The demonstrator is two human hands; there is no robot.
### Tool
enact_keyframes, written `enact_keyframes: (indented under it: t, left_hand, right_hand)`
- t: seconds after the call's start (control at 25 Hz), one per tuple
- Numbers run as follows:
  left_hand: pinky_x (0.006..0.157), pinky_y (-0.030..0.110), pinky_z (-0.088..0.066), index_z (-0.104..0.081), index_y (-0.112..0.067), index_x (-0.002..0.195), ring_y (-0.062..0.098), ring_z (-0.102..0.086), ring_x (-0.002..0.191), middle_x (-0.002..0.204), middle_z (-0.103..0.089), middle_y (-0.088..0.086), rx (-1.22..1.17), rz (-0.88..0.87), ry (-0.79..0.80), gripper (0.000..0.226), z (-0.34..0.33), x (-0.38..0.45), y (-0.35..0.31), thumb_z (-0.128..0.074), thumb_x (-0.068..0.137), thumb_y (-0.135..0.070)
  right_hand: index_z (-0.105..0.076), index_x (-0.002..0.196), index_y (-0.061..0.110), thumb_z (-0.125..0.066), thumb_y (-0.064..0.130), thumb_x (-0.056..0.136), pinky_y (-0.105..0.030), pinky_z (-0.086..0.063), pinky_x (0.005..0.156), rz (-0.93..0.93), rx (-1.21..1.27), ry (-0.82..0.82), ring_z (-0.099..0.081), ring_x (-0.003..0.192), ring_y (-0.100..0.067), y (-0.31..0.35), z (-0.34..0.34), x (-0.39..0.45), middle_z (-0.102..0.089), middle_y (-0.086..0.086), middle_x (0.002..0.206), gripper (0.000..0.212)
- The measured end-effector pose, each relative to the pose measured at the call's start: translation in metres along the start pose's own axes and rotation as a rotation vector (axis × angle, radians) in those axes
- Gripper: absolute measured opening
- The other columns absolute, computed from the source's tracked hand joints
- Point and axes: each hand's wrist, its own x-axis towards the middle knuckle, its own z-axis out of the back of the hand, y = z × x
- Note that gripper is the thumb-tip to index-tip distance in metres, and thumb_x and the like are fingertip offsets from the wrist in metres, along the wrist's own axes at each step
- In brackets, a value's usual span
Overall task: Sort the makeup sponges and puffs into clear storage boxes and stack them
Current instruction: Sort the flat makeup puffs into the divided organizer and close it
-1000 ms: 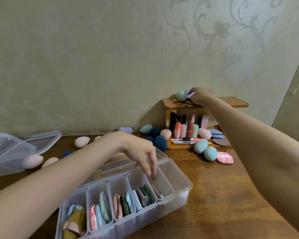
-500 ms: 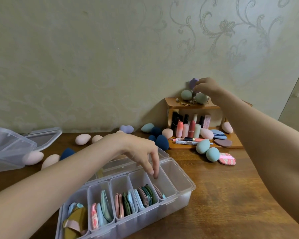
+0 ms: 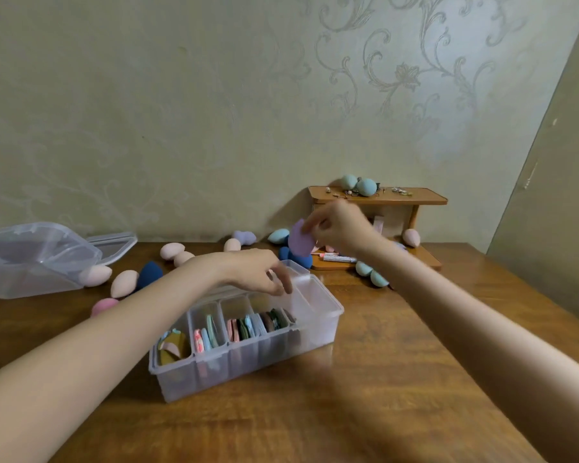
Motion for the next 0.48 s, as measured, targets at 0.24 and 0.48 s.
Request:
enact_keyframes:
  t: [0.24,0.48]
  left_hand:
    - [0.094,0.041,-0.047,-0.058,-0.024,0.104,0.021,-0.056,0.106,0.117,-0.055,0.000,0.021,0.075,-0.185,0.019,-0.027,-0.027,-0.008,-0.061,0.085,-0.027]
    - [0.092,0.039,-0.048,-0.056,-0.024,0.110,0.020,-0.052,0.110,0.124,-0.052,0.000,0.004,0.061,-0.247,0.032,-0.035,-0.023,-0.015,-0.068,0.081,-0.026]
  right_hand:
    - [-0.072,0.098,0.010,-0.054,0.001,0.085,-0.025,-0.041,0.078,0.135,-0.137,0.031,-0.054,0.093,-0.024,0.023,-0.031,-0.061,-0.057,-0.008,0.098,0.024]
    - [-0.062,0.109,0.007,-0.052,0.020,0.094,-0.027,-0.039,0.071,0.150,-0.312,0.089,-0.053,0.100,-0.024,0.021,-0.056,-0.086,-0.067,-0.010,0.102,0.022]
